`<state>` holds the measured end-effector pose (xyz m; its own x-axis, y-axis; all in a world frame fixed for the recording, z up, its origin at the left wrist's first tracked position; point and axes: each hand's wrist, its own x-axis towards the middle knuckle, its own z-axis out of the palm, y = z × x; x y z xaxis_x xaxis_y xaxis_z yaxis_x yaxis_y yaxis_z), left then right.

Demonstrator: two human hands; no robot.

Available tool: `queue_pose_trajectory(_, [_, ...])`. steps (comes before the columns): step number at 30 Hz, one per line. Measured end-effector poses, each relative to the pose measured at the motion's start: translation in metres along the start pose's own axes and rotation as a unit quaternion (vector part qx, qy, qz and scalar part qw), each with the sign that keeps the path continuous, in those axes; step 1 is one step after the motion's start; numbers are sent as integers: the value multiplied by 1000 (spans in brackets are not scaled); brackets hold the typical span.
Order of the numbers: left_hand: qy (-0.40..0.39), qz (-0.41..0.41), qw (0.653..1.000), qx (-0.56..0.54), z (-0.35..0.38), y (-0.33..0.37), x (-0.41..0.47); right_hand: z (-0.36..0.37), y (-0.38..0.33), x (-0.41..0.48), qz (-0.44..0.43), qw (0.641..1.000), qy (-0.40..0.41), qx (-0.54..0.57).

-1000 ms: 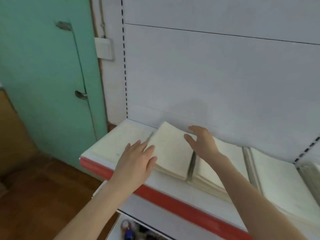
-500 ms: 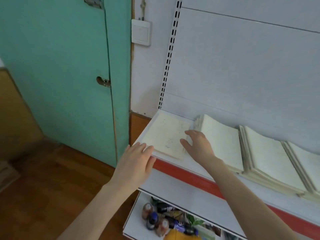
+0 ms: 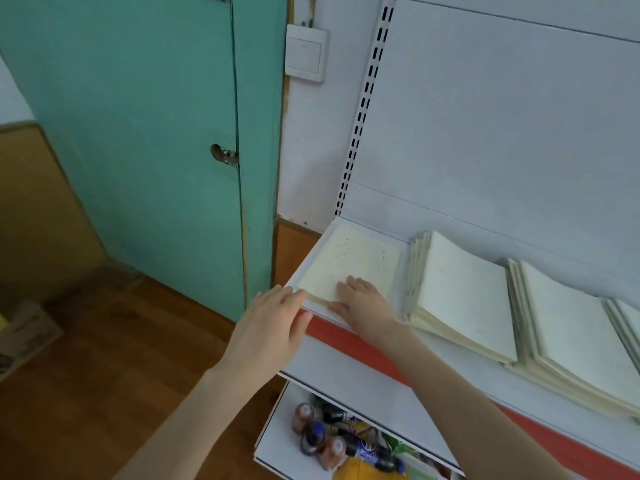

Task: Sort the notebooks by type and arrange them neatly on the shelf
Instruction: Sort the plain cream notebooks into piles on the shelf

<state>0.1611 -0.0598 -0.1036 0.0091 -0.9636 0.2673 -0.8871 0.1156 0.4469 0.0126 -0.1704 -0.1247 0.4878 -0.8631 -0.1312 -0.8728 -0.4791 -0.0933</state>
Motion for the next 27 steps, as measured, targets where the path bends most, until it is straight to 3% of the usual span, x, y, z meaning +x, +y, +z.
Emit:
queue_pose_trajectory(7, [31, -61, 990, -127, -4, -1, 13, -25, 5, -6, -23, 998, 34, 41])
queue_pose_trajectory(13, [51, -150, 942, -297, -11, -2, 23, -26, 19, -12, 3, 973, 54, 224])
queue_pose_trajectory(15, [45, -225, 883, -410, -14, -1, 28, -28, 21, -15, 26, 961, 98, 256])
queue_pose_trajectory(18, [0, -332, 741, -584, -18, 1, 39, -35, 20, -29, 24, 943, 177, 281])
queue_pose_trajectory(21, [-63, -354, 601, -714, -24, 3, 48, -43, -9, -61, -66, 941, 219, 248])
queue_pose_trajectory(22, [-74, -346, 582, -732, -25, 4, 50, -43, -19, -71, -110, 942, 225, 223])
queue_pose_trajectory(23, [-80, -341, 592, -726, -28, 6, 50, -37, -25, -78, -158, 943, 216, 199])
queue_pose_trajectory(24, [-77, -343, 625, -698, -29, 6, 49, -33, -29, -82, -203, 943, 188, 185])
queue_pose_trajectory(26, [-39, -348, 686, -638, -31, 0, 42, -36, -29, -81, -199, 945, 107, 235])
queue_pose_trajectory(27, [-17, -344, 699, -626, -33, -7, 38, -39, -25, -76, -180, 944, 84, 264])
